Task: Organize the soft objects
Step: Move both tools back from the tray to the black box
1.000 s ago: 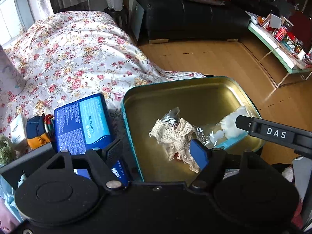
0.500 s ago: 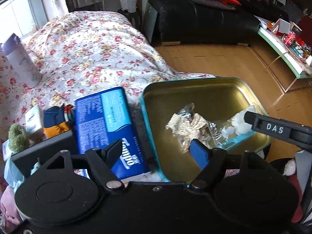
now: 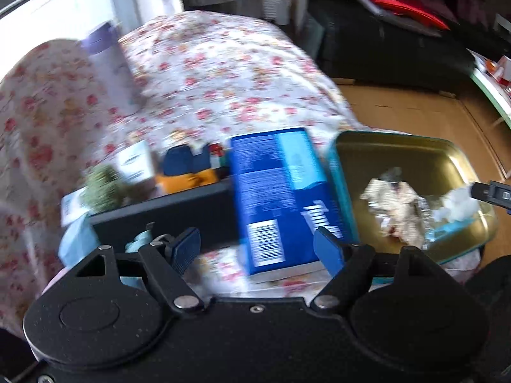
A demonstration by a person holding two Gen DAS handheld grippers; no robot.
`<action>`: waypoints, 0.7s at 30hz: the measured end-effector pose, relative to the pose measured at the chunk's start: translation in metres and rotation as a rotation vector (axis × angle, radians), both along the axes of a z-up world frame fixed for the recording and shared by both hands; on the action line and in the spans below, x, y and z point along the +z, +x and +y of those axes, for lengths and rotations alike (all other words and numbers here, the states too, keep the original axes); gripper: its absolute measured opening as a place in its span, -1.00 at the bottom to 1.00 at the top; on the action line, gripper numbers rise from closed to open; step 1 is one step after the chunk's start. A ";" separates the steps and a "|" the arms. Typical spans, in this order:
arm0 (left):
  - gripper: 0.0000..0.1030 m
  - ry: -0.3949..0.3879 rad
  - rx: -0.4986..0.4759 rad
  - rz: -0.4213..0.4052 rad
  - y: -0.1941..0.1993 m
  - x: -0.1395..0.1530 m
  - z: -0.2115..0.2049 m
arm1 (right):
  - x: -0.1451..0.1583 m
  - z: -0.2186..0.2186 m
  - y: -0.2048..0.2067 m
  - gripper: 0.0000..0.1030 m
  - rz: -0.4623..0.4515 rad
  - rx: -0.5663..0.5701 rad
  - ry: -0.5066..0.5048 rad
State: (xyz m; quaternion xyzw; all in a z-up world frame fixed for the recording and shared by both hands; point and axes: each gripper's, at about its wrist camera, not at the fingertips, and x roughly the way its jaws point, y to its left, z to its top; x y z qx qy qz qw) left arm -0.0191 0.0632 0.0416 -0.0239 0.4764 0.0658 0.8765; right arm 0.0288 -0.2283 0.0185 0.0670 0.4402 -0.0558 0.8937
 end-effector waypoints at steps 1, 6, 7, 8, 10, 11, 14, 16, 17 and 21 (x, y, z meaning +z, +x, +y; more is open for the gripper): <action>0.45 0.004 0.015 0.000 -0.002 0.000 0.006 | 0.000 0.000 0.000 0.75 -0.001 0.001 -0.004; 0.46 0.037 0.081 -0.025 -0.012 0.007 0.037 | 0.002 0.002 -0.001 0.75 -0.003 0.003 -0.025; 0.46 0.042 0.092 -0.030 -0.014 0.009 0.043 | 0.002 0.003 -0.001 0.75 -0.004 0.004 -0.031; 0.46 0.047 0.108 -0.037 -0.017 0.011 0.051 | 0.002 0.004 -0.001 0.75 -0.004 0.005 -0.037; 0.47 0.050 0.141 -0.047 -0.020 0.015 0.065 | 0.002 0.005 -0.001 0.75 -0.004 0.007 -0.046; 0.47 0.049 0.158 -0.051 -0.021 0.016 0.073 | 0.003 0.006 -0.001 0.75 -0.004 0.008 -0.051; 0.47 0.049 0.210 -0.057 -0.023 0.020 0.095 | 0.003 0.008 -0.002 0.75 -0.006 0.012 -0.062; 0.47 0.051 0.244 -0.060 -0.023 0.021 0.109 | 0.004 0.009 -0.002 0.75 -0.006 0.014 -0.071; 0.47 0.051 0.258 -0.061 -0.024 0.022 0.115 | 0.004 0.009 -0.002 0.75 -0.007 0.016 -0.074; 0.47 0.050 0.290 -0.063 -0.025 0.022 0.132 | 0.005 0.011 -0.001 0.75 -0.005 0.020 -0.086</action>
